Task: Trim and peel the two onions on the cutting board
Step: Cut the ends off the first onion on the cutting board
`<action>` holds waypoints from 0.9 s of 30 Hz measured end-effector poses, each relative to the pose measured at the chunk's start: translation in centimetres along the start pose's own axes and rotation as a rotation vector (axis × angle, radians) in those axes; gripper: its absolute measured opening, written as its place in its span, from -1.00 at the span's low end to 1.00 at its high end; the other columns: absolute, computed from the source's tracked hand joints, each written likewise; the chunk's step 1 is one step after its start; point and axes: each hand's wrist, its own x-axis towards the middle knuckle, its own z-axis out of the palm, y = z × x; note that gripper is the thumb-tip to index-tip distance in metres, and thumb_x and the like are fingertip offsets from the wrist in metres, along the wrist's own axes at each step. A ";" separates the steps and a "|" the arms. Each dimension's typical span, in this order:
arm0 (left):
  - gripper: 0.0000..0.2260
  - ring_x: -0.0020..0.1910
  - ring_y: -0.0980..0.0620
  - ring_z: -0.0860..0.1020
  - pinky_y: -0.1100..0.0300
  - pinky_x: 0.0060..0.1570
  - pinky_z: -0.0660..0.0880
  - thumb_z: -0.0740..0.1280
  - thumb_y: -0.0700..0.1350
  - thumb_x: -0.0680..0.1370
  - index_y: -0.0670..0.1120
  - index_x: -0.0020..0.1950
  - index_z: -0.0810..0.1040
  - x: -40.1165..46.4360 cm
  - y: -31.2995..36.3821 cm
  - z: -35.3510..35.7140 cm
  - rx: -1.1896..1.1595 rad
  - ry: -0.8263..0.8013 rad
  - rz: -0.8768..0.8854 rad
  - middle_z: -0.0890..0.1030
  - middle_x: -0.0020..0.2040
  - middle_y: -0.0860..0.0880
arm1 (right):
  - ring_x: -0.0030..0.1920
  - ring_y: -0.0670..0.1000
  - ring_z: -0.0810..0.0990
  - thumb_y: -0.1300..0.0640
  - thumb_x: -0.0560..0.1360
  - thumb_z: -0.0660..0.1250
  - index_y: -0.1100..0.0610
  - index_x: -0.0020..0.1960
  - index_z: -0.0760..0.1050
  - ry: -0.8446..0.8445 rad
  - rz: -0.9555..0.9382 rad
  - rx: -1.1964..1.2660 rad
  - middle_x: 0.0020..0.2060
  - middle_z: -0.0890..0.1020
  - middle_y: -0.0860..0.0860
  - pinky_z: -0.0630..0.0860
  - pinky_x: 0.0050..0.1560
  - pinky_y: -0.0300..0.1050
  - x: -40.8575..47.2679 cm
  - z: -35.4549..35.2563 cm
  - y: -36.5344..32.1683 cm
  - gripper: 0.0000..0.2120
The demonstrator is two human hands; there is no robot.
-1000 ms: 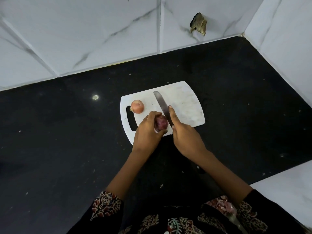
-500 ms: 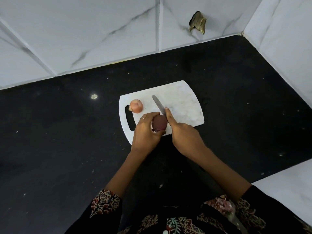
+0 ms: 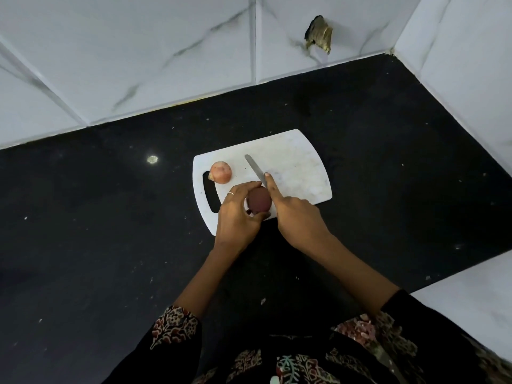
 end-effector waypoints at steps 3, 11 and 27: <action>-0.51 0.16 0.10 0.49 0.62 -0.02 0.37 0.52 -0.25 0.38 -0.09 0.28 0.51 0.1 -0.5 -0.2 0.015 -0.005 0.013 0.56 0.20 -0.01 | -0.22 0.05 0.42 0.25 0.57 0.14 0.02 0.54 -0.28 0.012 -0.022 0.001 -0.13 0.51 0.11 0.37 -0.22 -0.05 1.0 -0.2 -0.3 -0.26; -0.51 0.19 0.05 0.51 0.47 0.12 0.36 0.53 -0.24 0.37 -0.11 0.27 0.51 1.0 -0.9 -0.1 0.014 0.011 0.039 0.57 0.20 -0.03 | -0.05 0.14 0.56 0.23 0.58 0.13 0.02 0.54 -0.28 0.018 -0.013 0.032 -0.03 0.55 0.16 0.38 -0.15 -0.03 1.7 -0.3 -0.5 -0.28; -0.53 0.19 0.08 0.51 0.33 0.18 0.39 0.52 -0.19 0.39 -0.10 0.27 0.52 1.4 -1.5 0.0 -0.021 0.062 0.048 0.58 0.20 0.01 | -0.10 0.13 0.57 0.25 0.57 0.10 0.01 0.54 -0.31 0.057 -0.015 0.003 -0.05 0.57 0.15 0.41 -0.19 -0.02 0.7 0.6 0.0 -0.26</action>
